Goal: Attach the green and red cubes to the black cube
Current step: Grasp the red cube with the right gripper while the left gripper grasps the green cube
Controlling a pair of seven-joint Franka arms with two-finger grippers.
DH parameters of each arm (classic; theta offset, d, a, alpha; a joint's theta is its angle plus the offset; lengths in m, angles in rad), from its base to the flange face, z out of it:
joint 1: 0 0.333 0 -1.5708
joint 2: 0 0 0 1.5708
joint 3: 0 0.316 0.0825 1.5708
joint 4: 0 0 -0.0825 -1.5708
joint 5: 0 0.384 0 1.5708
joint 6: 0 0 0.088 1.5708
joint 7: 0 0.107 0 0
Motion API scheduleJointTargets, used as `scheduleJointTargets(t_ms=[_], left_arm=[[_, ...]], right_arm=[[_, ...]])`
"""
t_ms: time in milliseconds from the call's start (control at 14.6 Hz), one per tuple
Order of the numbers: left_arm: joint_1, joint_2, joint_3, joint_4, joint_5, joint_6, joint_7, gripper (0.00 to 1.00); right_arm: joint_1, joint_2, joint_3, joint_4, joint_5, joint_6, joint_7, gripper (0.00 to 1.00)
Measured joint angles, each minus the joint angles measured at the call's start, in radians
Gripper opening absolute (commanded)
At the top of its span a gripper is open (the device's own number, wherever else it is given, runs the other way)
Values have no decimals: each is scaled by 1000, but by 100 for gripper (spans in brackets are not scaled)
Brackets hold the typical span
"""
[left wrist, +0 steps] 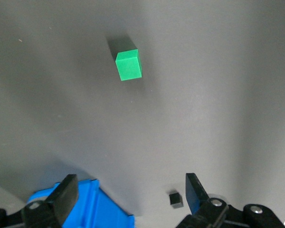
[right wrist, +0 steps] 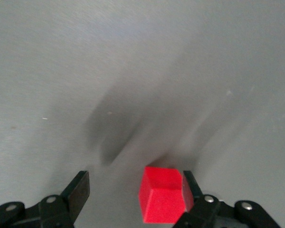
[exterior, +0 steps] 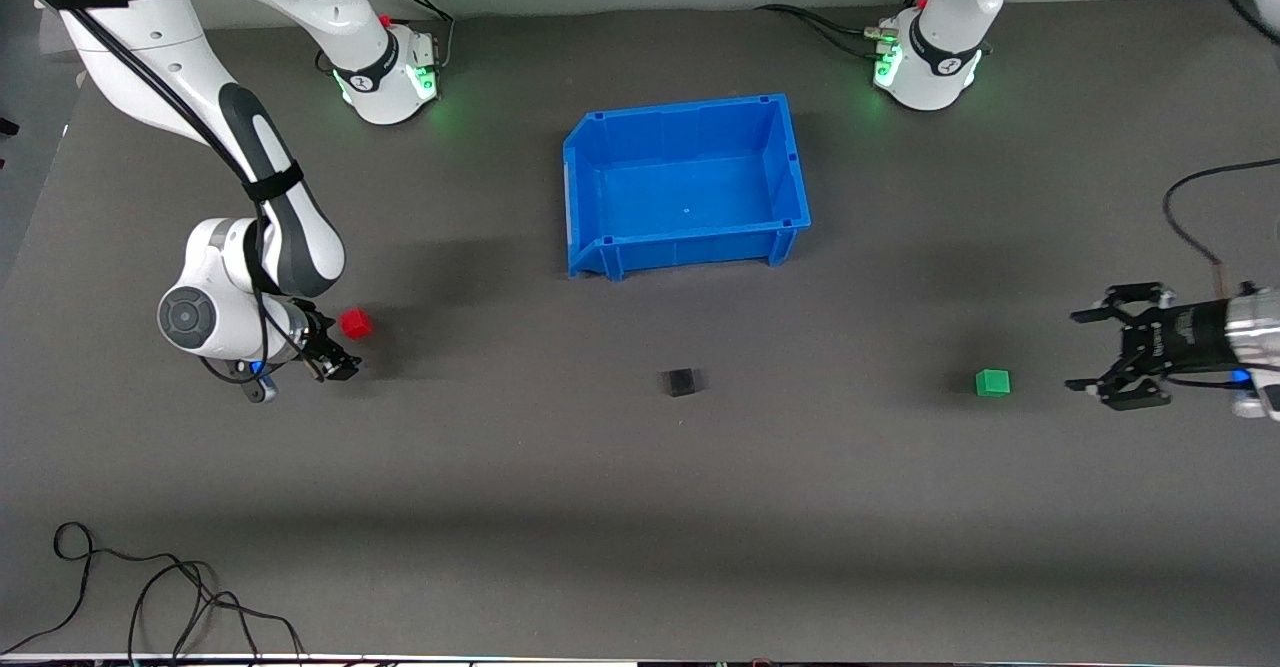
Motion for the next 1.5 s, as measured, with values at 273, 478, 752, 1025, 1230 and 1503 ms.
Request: scheduleJointTargets(t_ms=[273,478,752,1025,1230,1503], left_arm=[[1,57,-1,-70,-36,143,-4,100],[0,106,-6,-95,-76,241,-6,100],[1,165,-7,-102,-108,307,-6,100],[0,196,-11,-148,-112,400,-5,100],[-2,204,-16,-183,-116,438,5,100],[-1,204,-16,-218,-147,466,65,54]], right_arm=[[15,-32,0,-40,0,-3,45,87],[22,-37,0,-58,0,-4,50,81],[23,-37,-10,-73,-26,-4,51,81],[23,-38,-34,-75,-37,-4,51,71],[23,-37,-34,-76,-37,-4,61,62],[23,-38,-34,-76,-37,-4,65,36]])
